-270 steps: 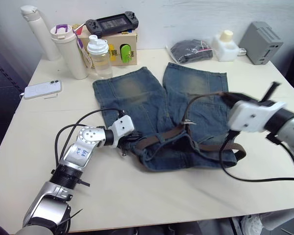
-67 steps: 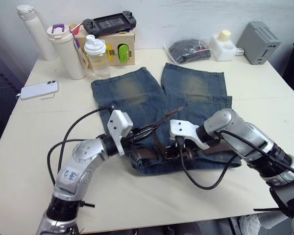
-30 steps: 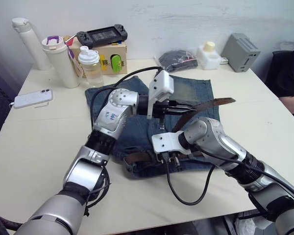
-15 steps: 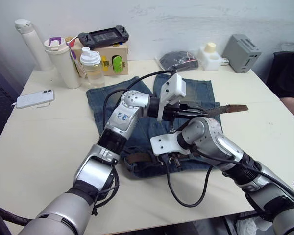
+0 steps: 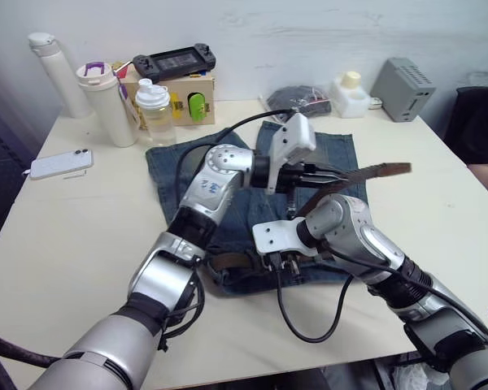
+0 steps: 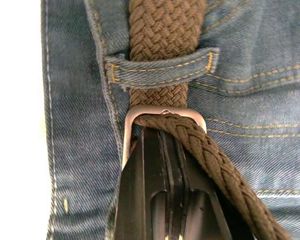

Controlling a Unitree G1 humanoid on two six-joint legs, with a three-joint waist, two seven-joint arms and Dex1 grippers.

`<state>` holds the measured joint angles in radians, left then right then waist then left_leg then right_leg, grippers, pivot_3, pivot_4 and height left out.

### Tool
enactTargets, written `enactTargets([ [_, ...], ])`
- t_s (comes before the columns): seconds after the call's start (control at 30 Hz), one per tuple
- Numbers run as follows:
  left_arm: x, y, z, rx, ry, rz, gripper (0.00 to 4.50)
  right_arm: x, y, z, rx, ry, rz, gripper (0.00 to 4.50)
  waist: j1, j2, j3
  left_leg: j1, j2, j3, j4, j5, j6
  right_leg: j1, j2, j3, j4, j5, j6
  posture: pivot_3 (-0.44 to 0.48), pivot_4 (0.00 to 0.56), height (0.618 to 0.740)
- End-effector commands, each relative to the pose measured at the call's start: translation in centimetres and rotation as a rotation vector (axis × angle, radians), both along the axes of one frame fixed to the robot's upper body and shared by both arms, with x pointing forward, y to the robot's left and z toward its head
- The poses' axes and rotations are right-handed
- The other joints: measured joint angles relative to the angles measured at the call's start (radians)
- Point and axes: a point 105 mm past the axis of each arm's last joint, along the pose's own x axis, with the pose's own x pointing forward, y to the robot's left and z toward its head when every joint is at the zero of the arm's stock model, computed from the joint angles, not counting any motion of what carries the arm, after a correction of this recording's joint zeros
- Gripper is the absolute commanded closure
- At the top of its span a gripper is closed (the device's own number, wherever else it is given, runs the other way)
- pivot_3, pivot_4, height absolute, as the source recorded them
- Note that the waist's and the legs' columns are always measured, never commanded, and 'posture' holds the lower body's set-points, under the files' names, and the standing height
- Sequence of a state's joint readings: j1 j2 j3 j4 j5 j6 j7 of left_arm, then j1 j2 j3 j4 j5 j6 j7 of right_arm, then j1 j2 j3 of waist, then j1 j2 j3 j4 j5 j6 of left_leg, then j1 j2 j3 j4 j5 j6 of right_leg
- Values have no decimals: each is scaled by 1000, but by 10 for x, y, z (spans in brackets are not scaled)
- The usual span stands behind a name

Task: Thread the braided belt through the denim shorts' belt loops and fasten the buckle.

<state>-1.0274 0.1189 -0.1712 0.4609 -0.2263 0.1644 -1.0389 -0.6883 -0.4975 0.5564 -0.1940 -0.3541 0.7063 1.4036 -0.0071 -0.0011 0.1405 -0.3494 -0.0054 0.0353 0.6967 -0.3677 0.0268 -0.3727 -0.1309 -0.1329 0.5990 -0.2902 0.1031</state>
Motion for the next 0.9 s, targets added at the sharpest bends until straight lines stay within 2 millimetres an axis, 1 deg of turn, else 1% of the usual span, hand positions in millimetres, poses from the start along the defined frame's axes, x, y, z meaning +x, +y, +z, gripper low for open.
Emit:
enactTargets([
  [0.03, -1, 46, 48, -149, -224, 166, 4500, -34, 2, -56, 50, 278, -114, 4362, -10, 4, 3, 0, 0, 0, -1, 0, 0, -1, 0, 0, 1, -1, -1, 0, 150, 690],
  [0.07, 3, 61, 36, -115, -212, 221, 4500, -31, 3, -44, 123, 268, -166, 4362, -12, 6, 4, -1, 0, 0, -1, 0, 0, -2, 0, 0, 2, -1, -2, 0, 150, 690],
  [0.17, 2, 93, 5, -4, -213, 328, 4500, -25, 1, -16, 274, 227, -271, 4362, -16, 10, 14, -4, 1, 0, -3, 0, 0, -5, 1, -1, 5, -1, -2, 0, 150, 690],
  [0.2, -3, 105, -13, 75, -226, 361, 4500, -21, -1, -2, 350, 195, -329, 4362, -16, 11, 19, -5, 0, 0, -3, 1, 0, -6, 1, -1, 5, -1, -2, 0, 150, 690],
  [0.3, -19, 122, -45, 235, -260, 399, 4500, -16, -9, 24, 474, 137, -450, 4362, -19, 16, 26, -7, 0, 1, -3, 1, 0, -10, 1, 0, 5, -1, -2, 0, 150, 690],
  [0.37, -29, 127, -58, 322, -293, 409, 4500, -15, -16, 36, 517, 101, -511, 4362, -16, 17, 27, -14, -1, 1, -3, 1, 1, -18, 1, 0, 8, -1, -2, 0, 150, 690],
  [0.4, -34, 129, -62, 355, -306, 411, 4500, -15, -18, 41, 534, 89, -533, 4362, -11, 17, 32, -22, -1, 1, 0, 2, 2, -24, 0, 0, 10, -1, -2, 0, 150, 690],
  [0.43, -39, 129, -67, 392, -323, 405, 4500, -17, -20, 47, 556, 79, -551, 4362, -5, 18, 34, -23, -1, 1, 1, 2, 2, -25, 0, 0, 11, -1, -2, 0, 150, 690],
  [0.53, -51, 127, -69, 421, -351, 405, 4500, -23, -22, 62, 621, 60, -595, 4362, 10, 18, 42, -24, -2, 1, 3, 2, 3, -25, -1, 0, 12, -1, -2, 0, 150, 690],
  [0.63, -55, 125, -68, 429, -372, 413, 4500, -24, -26, 71, 659, 26, -647, 4362, 13, 18, 45, -24, -2, 1, 3, 3, 4, -25, -2, 0, 12, -1, -2, 0, 150, 690],
  [0.67, -56, 124, -68, 429, -373, 414, 4500, -23, -28, 75, 678, 12, -675, 4114, 12, 19, 46, -24, -2, 1, 2, 3, 4, -25, -2, 0, 12, -1, -2, 0, 150, 690],
  [0.7, -57, 124, -68, 431, -373, 416, 4500, -24, -31, 80, 699, -14, -689, 3776, 12, 19, 46, -24, -2, 1, 2, 3, 4, -25, -1, 0, 12, -1, -2, 0, 150, 690],
  [0.73, -57, 124, -68, 425, -362, 419, 4500, -27, -32, 86, 722, -35, -688, 3495, 11, 20, 47, -24, -2, 1, 2, 3, 4, -25, -1, 0, 12, -1, -2, 0, 150, 690],
  [0.8, -57, 124, -68, 415, -347, 423, 4500, -32, -34, 96, 753, -69, -668, 2625, 10, 20, 47, -24, -2, 1, 1, 3, 4, -26, -1, 0, 12, -1, -2, 0, 150, 690],
  [0.83, -57, 124, -68, 418, -347, 421, 4500, -35, -36, 99, 762, -81, -665, 2121, 9, 20, 47, -24, -2, 1, 1, 3, 4, -26, 0, 0, 12, -1, -2, 0, 150, 690],
  [0.87, -57, 124, -68, 421, -348, 419, 4500, -38, -38, 100, 762, -104, -652, 1585, 9, 20, 47, -24, -2, 1, 1, 3, 4, -26, 0, 0, 12, -1, -2, 0, 150, 690],
  [0.9, -57, 124, -68, 422, -349, 417, 4500, -42, -41, 100, 747, -126, -640, 1174, 9, 20, 47, -24, -2, 2, 1, 3, 4, -26, 0, 0, 12, -1, -2, 0, 150, 690],
])
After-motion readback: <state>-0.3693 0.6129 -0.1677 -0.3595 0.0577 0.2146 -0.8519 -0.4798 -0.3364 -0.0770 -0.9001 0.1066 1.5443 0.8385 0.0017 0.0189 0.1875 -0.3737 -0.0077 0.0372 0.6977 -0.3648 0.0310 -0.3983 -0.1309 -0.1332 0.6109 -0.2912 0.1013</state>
